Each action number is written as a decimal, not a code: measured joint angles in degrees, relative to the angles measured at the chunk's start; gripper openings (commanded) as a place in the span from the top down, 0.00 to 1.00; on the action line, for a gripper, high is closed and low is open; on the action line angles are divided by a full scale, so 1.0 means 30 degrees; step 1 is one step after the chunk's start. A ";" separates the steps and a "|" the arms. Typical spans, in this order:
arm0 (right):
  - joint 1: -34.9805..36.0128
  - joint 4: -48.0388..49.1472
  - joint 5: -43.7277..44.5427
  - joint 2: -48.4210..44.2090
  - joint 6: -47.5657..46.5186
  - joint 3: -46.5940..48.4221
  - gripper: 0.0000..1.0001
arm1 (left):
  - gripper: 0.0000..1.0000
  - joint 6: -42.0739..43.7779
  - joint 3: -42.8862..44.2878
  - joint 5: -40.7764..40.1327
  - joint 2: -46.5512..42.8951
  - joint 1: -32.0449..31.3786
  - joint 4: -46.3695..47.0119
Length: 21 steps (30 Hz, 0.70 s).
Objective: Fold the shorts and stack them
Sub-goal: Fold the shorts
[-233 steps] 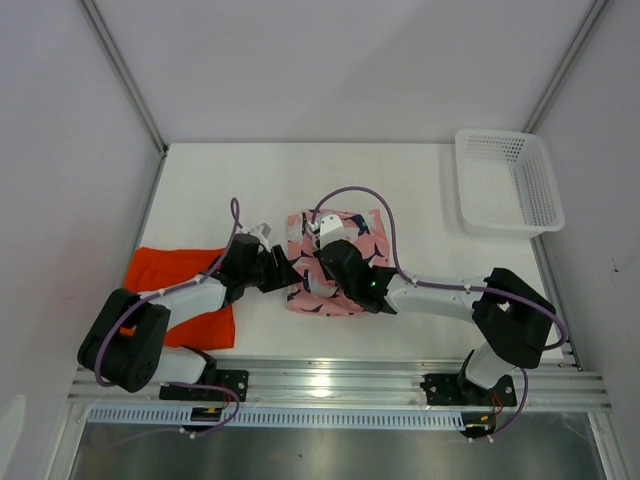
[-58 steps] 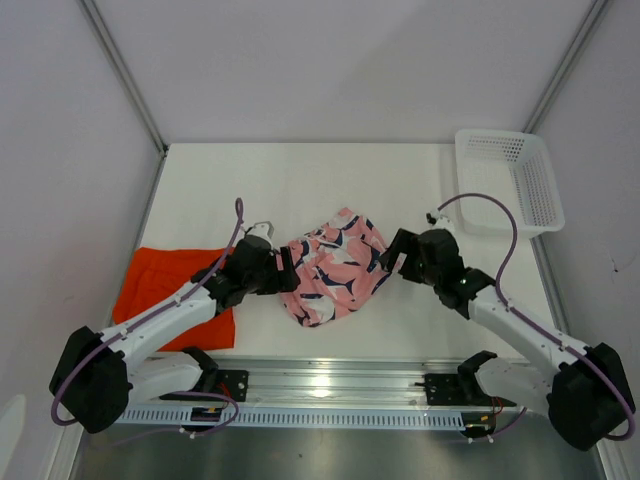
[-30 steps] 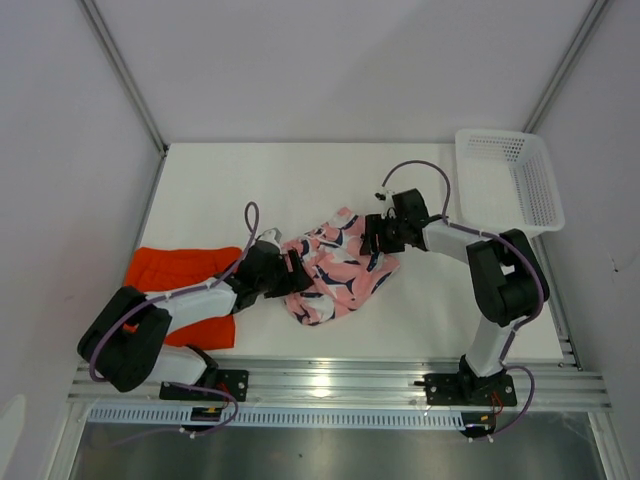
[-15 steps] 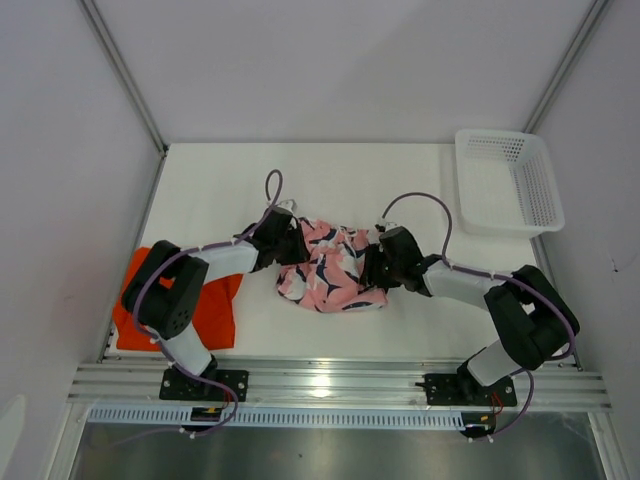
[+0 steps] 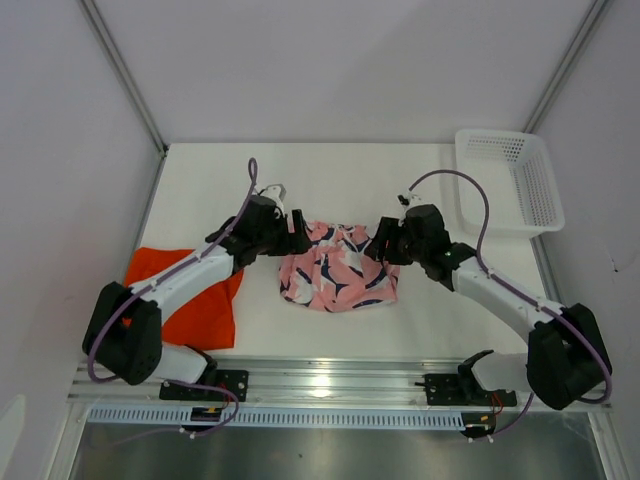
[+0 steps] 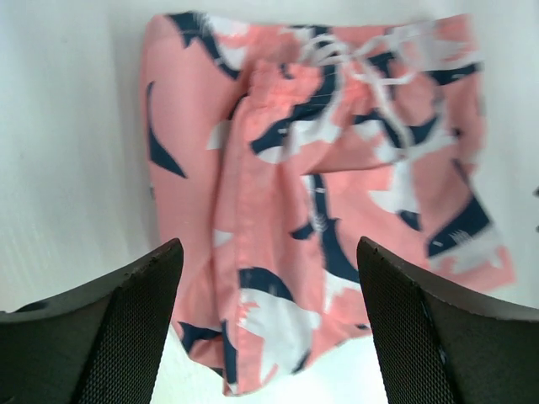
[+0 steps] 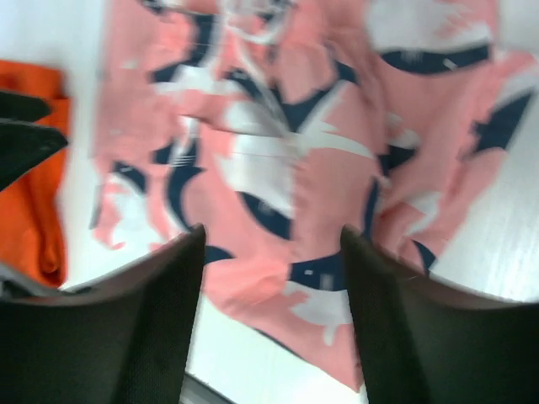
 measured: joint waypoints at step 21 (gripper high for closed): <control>-0.0350 1.2014 -1.1970 0.2259 0.5457 -0.7220 1.00 | 0.41 -0.5537 -0.6288 1.1752 0.1902 -0.2754 1.0593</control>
